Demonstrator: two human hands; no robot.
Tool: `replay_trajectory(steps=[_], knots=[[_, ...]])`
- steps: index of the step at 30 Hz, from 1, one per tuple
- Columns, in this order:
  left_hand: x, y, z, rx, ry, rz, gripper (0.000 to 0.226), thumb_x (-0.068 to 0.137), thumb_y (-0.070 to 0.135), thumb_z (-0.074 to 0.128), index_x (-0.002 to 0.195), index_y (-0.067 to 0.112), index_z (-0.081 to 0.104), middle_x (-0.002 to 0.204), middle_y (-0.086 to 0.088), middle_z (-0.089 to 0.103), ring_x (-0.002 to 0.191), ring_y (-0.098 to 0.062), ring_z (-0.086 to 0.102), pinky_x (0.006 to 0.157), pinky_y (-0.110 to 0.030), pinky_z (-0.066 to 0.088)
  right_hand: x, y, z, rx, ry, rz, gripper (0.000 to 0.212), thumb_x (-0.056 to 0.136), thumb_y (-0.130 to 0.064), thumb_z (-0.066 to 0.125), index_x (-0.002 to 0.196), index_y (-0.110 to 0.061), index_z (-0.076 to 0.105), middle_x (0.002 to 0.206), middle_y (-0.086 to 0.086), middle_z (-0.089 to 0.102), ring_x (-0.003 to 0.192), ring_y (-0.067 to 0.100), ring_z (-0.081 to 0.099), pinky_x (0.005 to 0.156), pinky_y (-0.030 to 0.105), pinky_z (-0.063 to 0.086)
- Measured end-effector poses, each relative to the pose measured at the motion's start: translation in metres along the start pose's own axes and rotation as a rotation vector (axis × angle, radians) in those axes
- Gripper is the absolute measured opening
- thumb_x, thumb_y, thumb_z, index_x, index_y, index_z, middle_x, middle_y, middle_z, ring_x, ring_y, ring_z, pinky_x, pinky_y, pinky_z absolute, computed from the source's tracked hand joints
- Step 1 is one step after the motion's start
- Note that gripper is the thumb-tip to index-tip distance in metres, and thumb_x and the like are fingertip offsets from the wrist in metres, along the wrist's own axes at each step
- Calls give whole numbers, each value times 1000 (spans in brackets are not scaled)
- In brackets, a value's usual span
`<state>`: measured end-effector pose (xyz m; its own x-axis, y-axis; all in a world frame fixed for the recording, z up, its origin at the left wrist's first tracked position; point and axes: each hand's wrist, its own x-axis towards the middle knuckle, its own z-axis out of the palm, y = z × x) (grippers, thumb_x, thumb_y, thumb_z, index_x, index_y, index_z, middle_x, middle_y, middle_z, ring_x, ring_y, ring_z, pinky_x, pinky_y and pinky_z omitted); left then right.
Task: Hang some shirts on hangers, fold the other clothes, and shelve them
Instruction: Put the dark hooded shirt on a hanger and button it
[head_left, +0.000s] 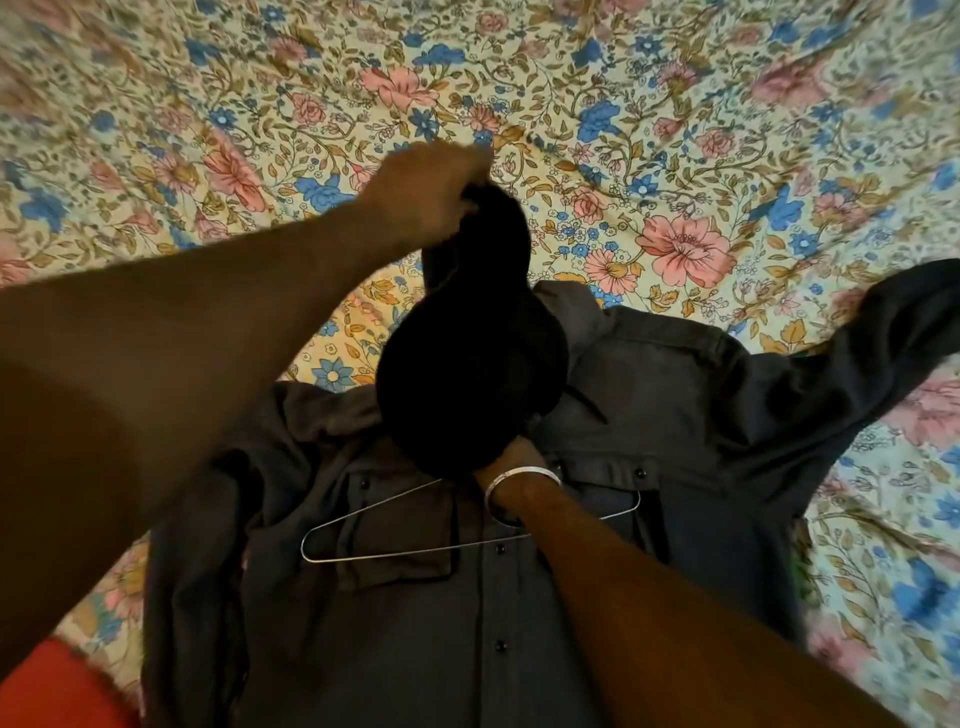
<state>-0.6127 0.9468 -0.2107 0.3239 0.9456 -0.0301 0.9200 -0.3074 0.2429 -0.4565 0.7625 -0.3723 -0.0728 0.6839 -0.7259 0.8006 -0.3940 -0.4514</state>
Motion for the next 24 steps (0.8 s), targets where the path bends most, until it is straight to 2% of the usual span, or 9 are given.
replay_trajectory(steps=[3, 5, 8, 10, 12, 14, 17, 20, 24], knots=[[22, 1, -27, -3, 513, -106, 34, 96, 13, 39, 127, 15, 54, 121, -11, 59, 112, -31, 56, 87, -41, 42, -3, -5, -7, 28, 24, -49, 38, 96, -39, 59, 119, -10, 68, 124, 19, 66, 116, 39, 61, 96, 40, 50], [31, 4, -30, -34, 619, -248, 55, 95, 7, 43, 146, 24, 45, 150, -10, 42, 141, -30, 38, 110, -46, 35, -4, -6, -6, -3, 20, -85, 34, 97, -37, 57, 105, -8, 71, 116, 19, 69, 110, 38, 63, 94, 40, 51], [20, 14, -10, 57, 548, -189, 89, 82, -13, 52, 158, 25, 28, 165, -18, 15, 154, -36, 12, 123, -56, 17, -3, -4, -4, 8, 12, -79, 33, 97, -37, 56, 102, -8, 72, 112, 18, 70, 107, 37, 64, 92, 38, 52], [-6, 26, 17, 165, 492, 29, 95, 73, -17, 52, 156, 23, 31, 163, -16, 22, 151, -37, 19, 119, -56, 23, -3, -3, -5, 20, 21, -83, 32, 96, -37, 57, 101, -10, 72, 111, 18, 70, 106, 37, 65, 91, 37, 52], [-40, 28, 53, 183, 354, 97, 75, 75, -5, 61, 144, 19, 43, 147, -14, 40, 136, -37, 34, 105, -54, 33, 0, 0, -4, 15, 25, -88, 32, 96, -38, 58, 102, -10, 71, 112, 18, 70, 106, 37, 64, 91, 38, 52], [-75, 15, 92, 138, 73, 73, 44, 91, 18, 64, 133, 17, 52, 132, -11, 49, 124, -35, 45, 96, -49, 37, 0, 1, -3, 12, 31, -105, 32, 97, -39, 59, 104, -10, 71, 113, 18, 70, 106, 38, 64, 92, 39, 52], [-113, -17, 131, 47, -270, 161, 49, 101, 42, 55, 143, 16, 53, 142, -9, 52, 136, -31, 43, 106, -49, 41, -7, 1, -7, -6, 73, -161, 32, 98, -38, 57, 104, -9, 71, 110, 20, 70, 104, 39, 64, 91, 43, 53], [-125, -39, 141, 11, -204, 193, 48, 101, 37, 57, 144, 15, 53, 154, -7, 46, 148, -27, 34, 118, -50, 31, -28, 6, -19, -1, 236, -263, 32, 102, -36, 51, 96, -8, 68, 97, 18, 70, 92, 38, 65, 80, 45, 53], [-147, -38, 135, 94, -87, 237, 31, 88, 15, 65, 119, 16, 69, 147, -9, 52, 147, -30, 35, 117, -54, 31, -67, 10, -46, 223, 586, -449, 34, 102, -37, 49, 79, -15, 62, 67, -2, 62, 63, 19, 58, 58, 34, 43]])
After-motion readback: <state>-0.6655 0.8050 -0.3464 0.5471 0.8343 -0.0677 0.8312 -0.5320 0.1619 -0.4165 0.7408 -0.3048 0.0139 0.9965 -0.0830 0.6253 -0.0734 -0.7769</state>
